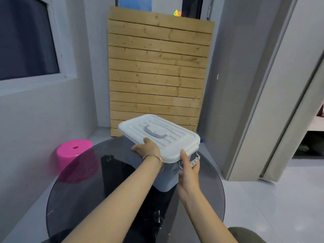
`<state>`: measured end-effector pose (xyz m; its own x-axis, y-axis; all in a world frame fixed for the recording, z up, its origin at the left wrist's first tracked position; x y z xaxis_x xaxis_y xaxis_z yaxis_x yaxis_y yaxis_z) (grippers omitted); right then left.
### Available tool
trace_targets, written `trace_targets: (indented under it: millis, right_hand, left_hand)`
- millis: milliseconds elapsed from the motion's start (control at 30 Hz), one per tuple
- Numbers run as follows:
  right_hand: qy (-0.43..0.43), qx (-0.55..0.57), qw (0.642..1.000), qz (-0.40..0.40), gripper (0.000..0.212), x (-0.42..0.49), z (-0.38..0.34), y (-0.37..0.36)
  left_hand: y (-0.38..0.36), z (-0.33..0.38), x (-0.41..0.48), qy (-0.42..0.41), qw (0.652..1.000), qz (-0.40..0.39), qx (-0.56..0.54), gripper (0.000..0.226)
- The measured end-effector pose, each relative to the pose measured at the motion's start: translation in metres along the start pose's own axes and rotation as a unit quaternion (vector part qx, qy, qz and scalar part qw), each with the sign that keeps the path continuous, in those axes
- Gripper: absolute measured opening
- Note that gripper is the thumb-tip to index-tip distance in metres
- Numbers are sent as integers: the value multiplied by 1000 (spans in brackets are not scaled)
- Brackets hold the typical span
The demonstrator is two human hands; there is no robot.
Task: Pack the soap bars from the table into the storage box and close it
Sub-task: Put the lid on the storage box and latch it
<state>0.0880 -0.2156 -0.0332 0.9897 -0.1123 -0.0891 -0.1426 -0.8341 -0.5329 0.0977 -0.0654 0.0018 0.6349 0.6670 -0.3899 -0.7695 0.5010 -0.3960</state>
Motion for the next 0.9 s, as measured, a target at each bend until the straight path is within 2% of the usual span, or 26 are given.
trace_targets:
  millis: [100,233,300,467,600,633,733,900]
  right_hand:
    - [63,-25,997,26,75,7,-22,-7]
    - [86,-137,982,96,79,13,-29,-16]
    - [93,-155,977,114,76,17,-29,-17]
    - [89,-195,971,101,71,34,-28,-15]
    - [74,-251,963,62,71,47,-35,-13]
    - [68,-266,960,55,70,50,-37,-12]
    - [55,-290,955,36,62,58,-44,-13]
    - [34,-352,934,42,52,83,-60,-13]
  left_hand:
    - [-9,-8,0,-8,1000,2,-14,38]
    - [-11,-13,9,4,1000,-24,12,40]
    - [-8,-9,14,6,999,-38,29,43]
    - [8,18,49,-10,993,-37,107,78]
    - [5,21,117,18,980,-97,171,109]
    - [2,22,123,24,976,-121,177,104]
    - [0,38,106,2,968,-156,198,62]
    - [-1,39,111,-21,966,-179,184,34]
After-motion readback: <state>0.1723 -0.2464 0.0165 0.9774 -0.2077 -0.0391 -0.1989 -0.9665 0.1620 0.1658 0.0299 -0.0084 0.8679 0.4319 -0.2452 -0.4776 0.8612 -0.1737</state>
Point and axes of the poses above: each hand's wrist, its own x-axis towards the middle knuckle, its own y-axis out of the back of the hand, z = x × y, the point moved 7 cm from there along x, towards the middle knuckle, and after that the axes turned 2 degrees about y, right-handed, at the moved point
